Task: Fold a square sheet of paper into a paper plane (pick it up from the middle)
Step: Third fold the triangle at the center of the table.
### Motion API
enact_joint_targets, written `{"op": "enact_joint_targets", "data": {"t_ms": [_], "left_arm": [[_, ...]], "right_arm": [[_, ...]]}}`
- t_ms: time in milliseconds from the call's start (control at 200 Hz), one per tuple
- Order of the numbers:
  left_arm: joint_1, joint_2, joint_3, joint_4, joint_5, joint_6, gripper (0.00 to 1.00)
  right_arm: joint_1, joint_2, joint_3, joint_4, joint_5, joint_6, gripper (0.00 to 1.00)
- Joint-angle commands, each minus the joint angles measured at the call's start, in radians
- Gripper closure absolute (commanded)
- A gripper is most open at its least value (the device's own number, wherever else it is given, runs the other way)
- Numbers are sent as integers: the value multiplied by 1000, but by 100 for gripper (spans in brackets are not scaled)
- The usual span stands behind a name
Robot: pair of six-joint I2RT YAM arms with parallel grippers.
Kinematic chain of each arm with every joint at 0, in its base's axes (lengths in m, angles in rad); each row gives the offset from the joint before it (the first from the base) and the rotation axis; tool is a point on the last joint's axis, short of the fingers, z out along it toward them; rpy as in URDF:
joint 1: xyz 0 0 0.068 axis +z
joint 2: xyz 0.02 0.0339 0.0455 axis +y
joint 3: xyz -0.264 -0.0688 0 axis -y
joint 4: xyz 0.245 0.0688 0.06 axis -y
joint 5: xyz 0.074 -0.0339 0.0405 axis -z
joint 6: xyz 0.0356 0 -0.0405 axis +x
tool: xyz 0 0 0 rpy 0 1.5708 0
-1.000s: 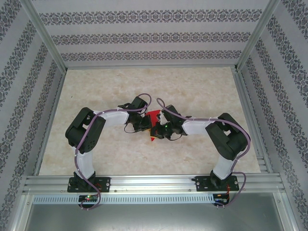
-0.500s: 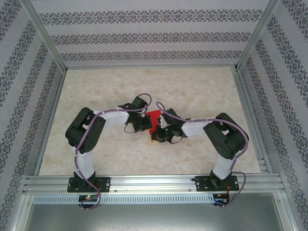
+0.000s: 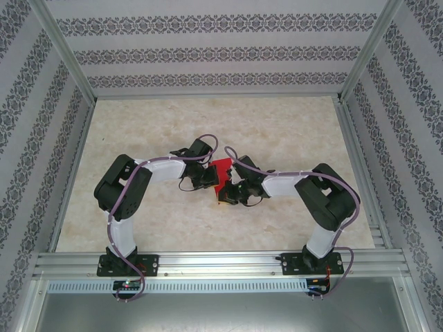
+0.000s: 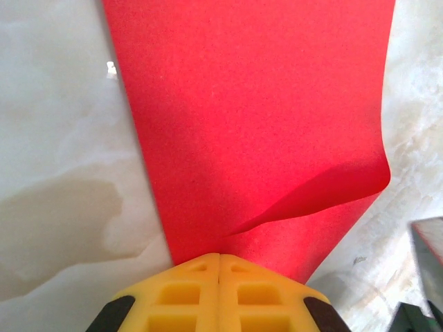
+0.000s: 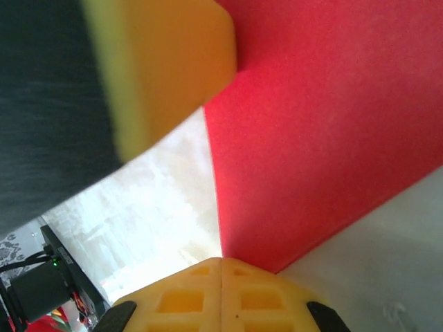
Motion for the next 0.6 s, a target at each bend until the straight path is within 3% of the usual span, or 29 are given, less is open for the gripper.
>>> {"op": "enact_joint_targets", "data": {"t_ms": [0, 140, 594], "left_arm": [[-14, 53, -27, -103, -94, -3, 95], [-14, 54, -26, -103, -91, -1, 95], [-14, 52, -24, -109, -91, 3, 95]], "right_arm": [[-40, -89, 14, -13, 79, -12, 96], [-94, -45, 51, -27, 82, -19, 97], [-95, 90, 98, -48, 91, -32, 97]]}}
